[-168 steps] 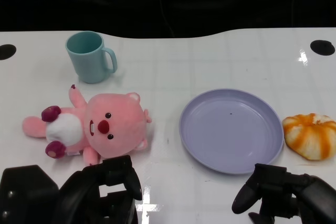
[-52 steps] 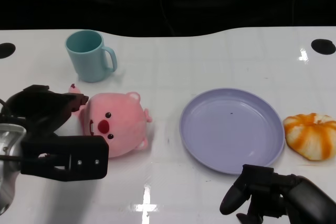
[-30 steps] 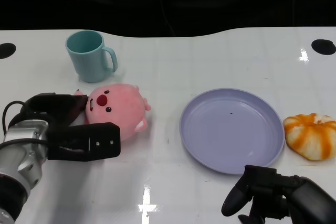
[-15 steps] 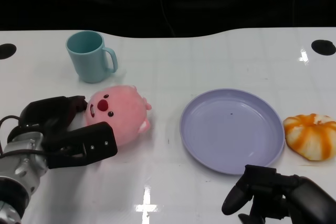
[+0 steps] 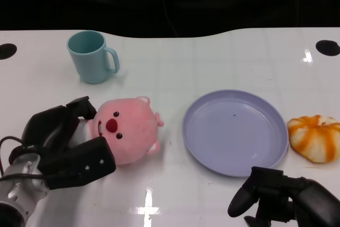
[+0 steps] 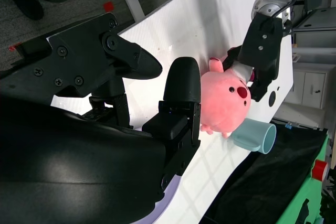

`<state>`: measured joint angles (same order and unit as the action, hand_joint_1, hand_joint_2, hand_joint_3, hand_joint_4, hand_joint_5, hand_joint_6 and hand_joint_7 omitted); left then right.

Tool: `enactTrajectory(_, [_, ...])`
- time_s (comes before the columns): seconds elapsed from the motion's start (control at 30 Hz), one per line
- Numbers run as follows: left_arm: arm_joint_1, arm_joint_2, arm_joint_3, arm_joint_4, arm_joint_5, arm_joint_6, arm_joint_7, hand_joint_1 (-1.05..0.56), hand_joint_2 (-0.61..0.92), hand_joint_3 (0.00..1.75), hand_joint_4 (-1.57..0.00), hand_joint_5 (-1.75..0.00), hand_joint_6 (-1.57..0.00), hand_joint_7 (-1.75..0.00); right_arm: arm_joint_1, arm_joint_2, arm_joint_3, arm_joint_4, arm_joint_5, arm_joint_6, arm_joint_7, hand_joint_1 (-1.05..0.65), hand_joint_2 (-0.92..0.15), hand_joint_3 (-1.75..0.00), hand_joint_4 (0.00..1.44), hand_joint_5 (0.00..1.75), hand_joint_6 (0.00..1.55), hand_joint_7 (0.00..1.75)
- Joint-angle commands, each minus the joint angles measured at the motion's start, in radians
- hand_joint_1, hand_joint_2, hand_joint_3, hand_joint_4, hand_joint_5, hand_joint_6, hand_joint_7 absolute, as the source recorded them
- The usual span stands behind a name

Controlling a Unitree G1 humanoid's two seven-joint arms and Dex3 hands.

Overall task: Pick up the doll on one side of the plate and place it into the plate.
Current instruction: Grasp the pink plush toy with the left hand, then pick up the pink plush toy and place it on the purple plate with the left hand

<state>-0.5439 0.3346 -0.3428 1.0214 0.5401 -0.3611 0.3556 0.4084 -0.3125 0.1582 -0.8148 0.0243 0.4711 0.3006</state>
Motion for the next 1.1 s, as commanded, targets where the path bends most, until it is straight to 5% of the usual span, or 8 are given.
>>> enactTrajectory(0.03, [0.042,0.005,0.053,-0.066,-0.062,-0.002,-0.033,-0.12,0.42,1.32,-0.94,-1.75,-0.78,-1.75,-0.005,-0.004,-0.001,0.008,0.007,-0.015,0.003,-0.14,-0.68,-0.91,0.62,1.66,0.56,1.27])
enactTrajectory(0.27, [0.094,-0.011,0.117,-0.248,-0.138,0.050,-0.121,-0.08,0.33,1.46,-0.97,-1.75,-0.77,-1.75,-0.013,-0.003,-0.003,0.036,0.012,-0.025,0.008,-0.13,-0.67,-0.91,0.61,1.64,0.55,1.27])
enactTrajectory(0.73, [0.088,-0.122,0.099,-0.622,-0.123,0.240,-0.260,-0.12,0.32,1.48,-0.98,-1.75,-0.79,-1.75,0.037,-0.020,-0.016,0.004,0.009,-0.038,0.012,-0.08,-0.71,-0.85,0.62,1.63,0.57,1.25])
enactTrajectory(1.1, [-0.072,-0.262,0.013,-0.583,-0.045,0.366,-0.279,-0.16,0.30,1.47,-1.00,-1.75,-0.81,-1.71,0.030,-0.020,-0.024,0.019,0.017,-0.047,0.022,-0.08,-0.68,-0.91,0.61,1.64,0.56,1.27])
